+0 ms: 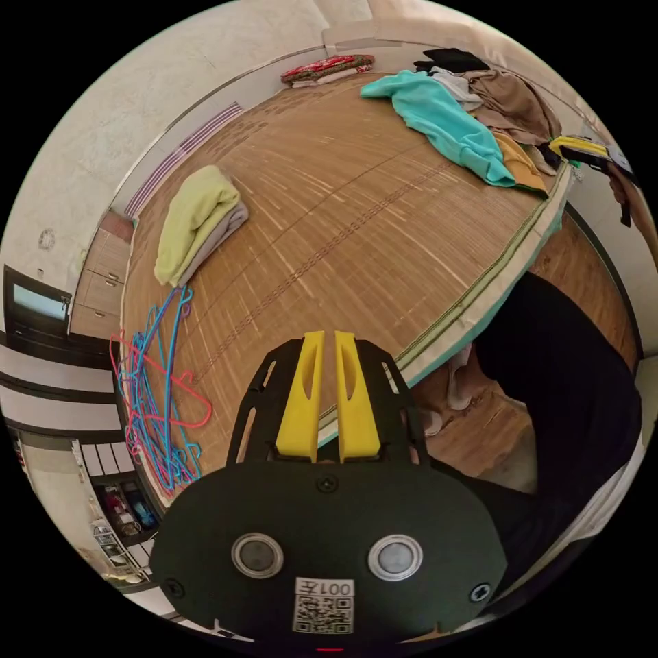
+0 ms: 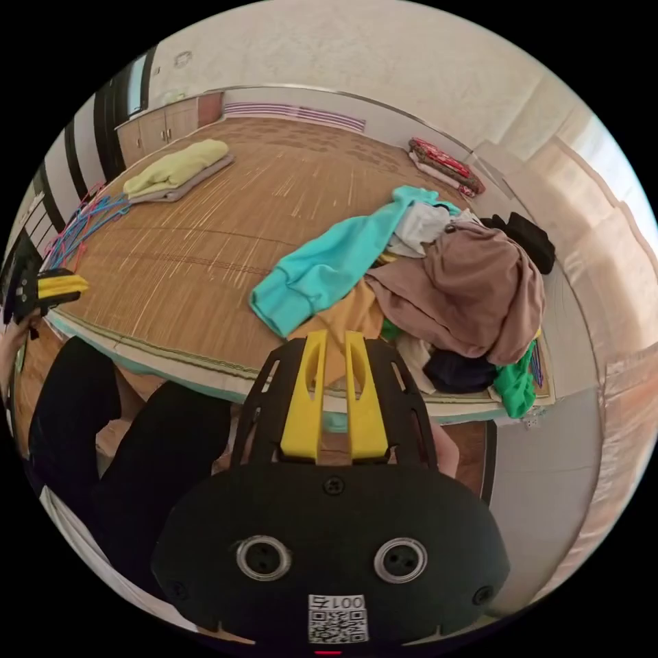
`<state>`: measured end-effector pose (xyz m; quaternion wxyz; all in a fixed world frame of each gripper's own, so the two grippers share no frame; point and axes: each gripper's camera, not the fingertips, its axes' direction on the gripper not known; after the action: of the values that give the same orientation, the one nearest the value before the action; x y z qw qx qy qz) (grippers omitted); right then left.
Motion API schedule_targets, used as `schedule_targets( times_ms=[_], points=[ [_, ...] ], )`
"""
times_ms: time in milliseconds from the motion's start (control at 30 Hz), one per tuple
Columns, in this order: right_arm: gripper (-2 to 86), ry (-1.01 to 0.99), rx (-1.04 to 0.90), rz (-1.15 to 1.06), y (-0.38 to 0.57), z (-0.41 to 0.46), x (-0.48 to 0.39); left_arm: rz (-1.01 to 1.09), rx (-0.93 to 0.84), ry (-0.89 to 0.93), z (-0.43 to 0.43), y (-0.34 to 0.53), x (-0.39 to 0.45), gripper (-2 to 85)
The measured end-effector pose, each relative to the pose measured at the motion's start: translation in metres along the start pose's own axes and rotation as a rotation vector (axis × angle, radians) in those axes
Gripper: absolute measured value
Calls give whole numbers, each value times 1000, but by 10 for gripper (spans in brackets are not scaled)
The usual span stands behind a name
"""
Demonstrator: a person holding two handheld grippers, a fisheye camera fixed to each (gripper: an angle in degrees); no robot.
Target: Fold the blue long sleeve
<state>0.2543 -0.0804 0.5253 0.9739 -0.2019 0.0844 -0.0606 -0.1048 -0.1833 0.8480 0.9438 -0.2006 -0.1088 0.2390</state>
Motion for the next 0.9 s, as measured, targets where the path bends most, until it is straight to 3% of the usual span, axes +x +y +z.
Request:
schedule_targets(
  times_ms=[200,400,567,733,900],
  points=[
    [111,-72,-26,-16,-19,27,38,-40,-83,60,33,-10,45,-6],
    [110,-91,-118,-46,-55,90,31,-3,-140,-183,56,16,96,-9],
    [100,-70,-233,46,-58,140,31,38,-123,-192,66,35,123,-10],
    [35,-36,-56,117,-23,120,31,50,-115,-180,89,50,139,-10],
    [20,-39,73,42,9,86,19,66,-77,-146,101,73,150,-10]
  ],
)
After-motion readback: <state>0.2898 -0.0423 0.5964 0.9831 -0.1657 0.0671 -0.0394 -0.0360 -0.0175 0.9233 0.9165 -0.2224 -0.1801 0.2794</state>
